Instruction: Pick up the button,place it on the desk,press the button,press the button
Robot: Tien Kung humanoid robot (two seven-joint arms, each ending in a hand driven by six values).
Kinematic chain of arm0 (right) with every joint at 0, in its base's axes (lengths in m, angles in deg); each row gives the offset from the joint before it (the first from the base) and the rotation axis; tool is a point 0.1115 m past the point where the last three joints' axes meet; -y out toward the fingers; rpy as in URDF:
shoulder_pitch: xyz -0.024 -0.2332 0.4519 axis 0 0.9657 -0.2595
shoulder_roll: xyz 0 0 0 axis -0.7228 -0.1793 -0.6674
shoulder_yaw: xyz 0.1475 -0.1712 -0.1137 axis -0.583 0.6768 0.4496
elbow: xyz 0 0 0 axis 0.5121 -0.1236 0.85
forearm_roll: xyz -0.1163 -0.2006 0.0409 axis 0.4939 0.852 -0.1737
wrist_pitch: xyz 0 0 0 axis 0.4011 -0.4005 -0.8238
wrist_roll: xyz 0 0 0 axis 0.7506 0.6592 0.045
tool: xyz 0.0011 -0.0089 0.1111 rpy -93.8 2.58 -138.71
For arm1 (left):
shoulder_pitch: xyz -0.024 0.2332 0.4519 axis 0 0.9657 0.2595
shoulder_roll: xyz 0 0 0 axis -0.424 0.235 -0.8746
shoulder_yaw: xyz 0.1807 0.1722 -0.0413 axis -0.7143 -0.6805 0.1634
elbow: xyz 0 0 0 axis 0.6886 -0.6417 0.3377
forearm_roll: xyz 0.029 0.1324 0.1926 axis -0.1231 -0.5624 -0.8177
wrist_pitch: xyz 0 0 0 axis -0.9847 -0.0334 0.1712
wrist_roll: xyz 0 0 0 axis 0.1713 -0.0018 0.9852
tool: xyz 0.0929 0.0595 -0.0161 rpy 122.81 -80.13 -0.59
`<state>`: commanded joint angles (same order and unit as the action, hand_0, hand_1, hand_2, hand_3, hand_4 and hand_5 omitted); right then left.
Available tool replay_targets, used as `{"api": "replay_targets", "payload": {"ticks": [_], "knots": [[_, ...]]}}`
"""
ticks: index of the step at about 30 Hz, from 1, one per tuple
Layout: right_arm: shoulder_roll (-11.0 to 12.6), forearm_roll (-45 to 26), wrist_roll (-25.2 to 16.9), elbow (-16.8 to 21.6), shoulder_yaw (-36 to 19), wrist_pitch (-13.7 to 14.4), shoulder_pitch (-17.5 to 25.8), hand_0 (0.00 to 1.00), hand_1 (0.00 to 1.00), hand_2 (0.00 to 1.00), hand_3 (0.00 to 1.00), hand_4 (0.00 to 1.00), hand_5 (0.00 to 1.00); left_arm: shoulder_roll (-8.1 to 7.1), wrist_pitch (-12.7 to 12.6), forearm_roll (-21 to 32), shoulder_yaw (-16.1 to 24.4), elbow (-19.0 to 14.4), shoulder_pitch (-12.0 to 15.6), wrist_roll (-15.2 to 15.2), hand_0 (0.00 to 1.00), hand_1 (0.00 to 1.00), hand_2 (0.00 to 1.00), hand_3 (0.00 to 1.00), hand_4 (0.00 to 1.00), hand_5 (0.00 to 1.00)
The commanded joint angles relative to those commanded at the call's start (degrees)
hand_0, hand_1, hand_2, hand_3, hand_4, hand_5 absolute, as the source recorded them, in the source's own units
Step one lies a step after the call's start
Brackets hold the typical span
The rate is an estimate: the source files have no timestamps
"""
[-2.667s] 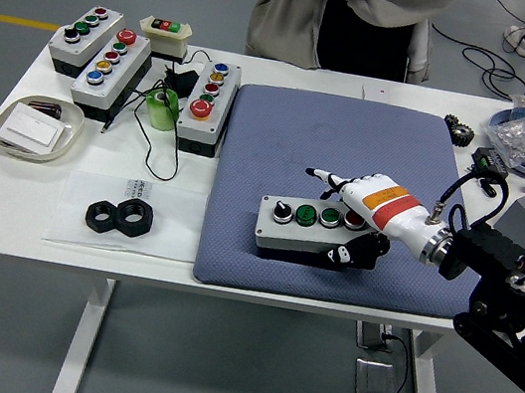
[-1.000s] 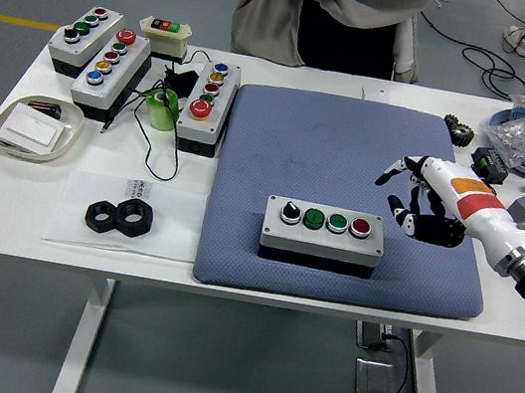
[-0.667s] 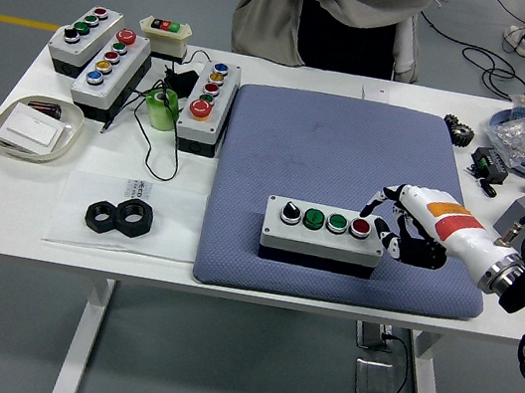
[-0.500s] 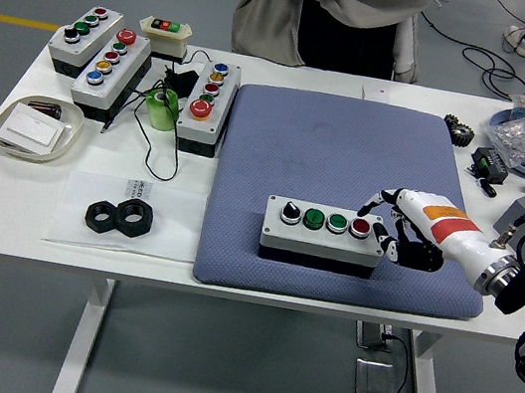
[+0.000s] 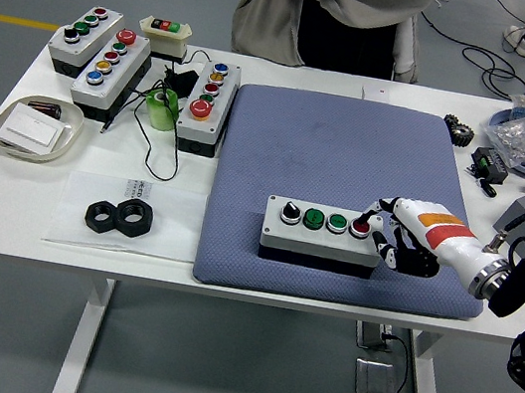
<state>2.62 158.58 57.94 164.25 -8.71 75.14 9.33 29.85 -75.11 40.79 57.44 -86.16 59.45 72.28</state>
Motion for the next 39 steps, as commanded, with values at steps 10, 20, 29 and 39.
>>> {"api": "replay_targets", "payload": {"ticks": [10,20,29,39], "knots": [[-0.2,0.5,0.3,-1.0,1.1,-0.6,-0.4,0.078,0.002,0.059,0.647,0.524,0.002,0.01,0.0,0.1,0.0,0.0,-0.2,-0.1,0.773,0.801,0.88,0.797,0.563,0.998],[0.4,1.0,0.0,2.4,-2.5,2.0,-0.1,0.078,0.002,0.059,0.647,0.524,0.002,0.0,0.0,0.1,0.0,0.1,-0.3,0.0,0.773,0.802,0.881,0.797,0.563,0.998],[-0.5,1.0,0.2,2.7,-0.6,2.1,-1.0,0.081,0.002,0.06,0.652,0.528,0.002,0.06,0.0,-0.2,0.3,0.1,-0.2,0.2,0.773,0.802,0.883,0.798,0.562,0.998],[-2.1,1.1,0.5,0.8,1.9,1.9,-1.7,0.081,0.002,0.06,0.652,0.528,0.002,0.13,0.1,-0.9,0.7,0.1,0.0,0.4,0.773,0.802,0.883,0.798,0.563,0.998]]}}
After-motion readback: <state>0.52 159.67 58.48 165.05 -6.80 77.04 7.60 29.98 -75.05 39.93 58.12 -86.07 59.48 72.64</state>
